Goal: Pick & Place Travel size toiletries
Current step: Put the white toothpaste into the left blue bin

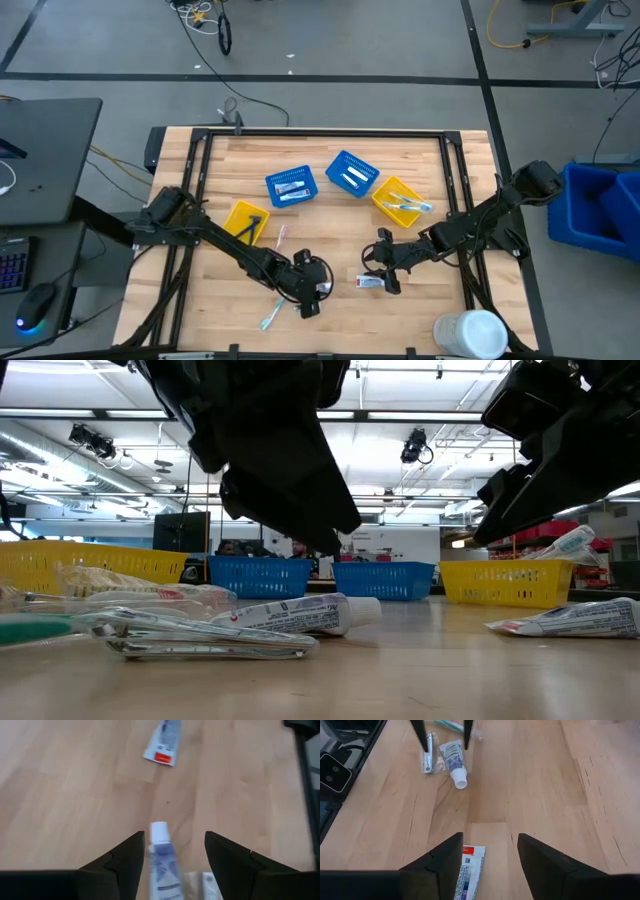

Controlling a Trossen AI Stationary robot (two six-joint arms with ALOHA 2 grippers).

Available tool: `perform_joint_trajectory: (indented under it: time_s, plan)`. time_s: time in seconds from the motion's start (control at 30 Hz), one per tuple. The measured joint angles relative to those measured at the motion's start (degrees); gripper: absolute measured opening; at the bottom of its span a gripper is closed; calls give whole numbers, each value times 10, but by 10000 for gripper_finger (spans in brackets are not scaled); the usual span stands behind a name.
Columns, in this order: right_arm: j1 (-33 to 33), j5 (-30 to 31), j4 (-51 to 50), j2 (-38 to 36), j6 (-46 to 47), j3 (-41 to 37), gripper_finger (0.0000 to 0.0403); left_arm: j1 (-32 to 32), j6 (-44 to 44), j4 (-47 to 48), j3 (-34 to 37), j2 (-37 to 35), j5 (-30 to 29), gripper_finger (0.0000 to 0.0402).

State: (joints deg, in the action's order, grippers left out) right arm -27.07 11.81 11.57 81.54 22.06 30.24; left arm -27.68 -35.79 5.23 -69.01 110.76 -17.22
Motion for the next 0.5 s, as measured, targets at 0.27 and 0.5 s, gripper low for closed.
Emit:
perform_joint_trajectory:
  time_s: [0.27,0.5]
  plan:
    - [0,0,0,0,0,0,187,-7,-8,2,0,4,14,215]
    - [0,0,10,0,0,0,187,-3,-45,42,-11,29,53,215]
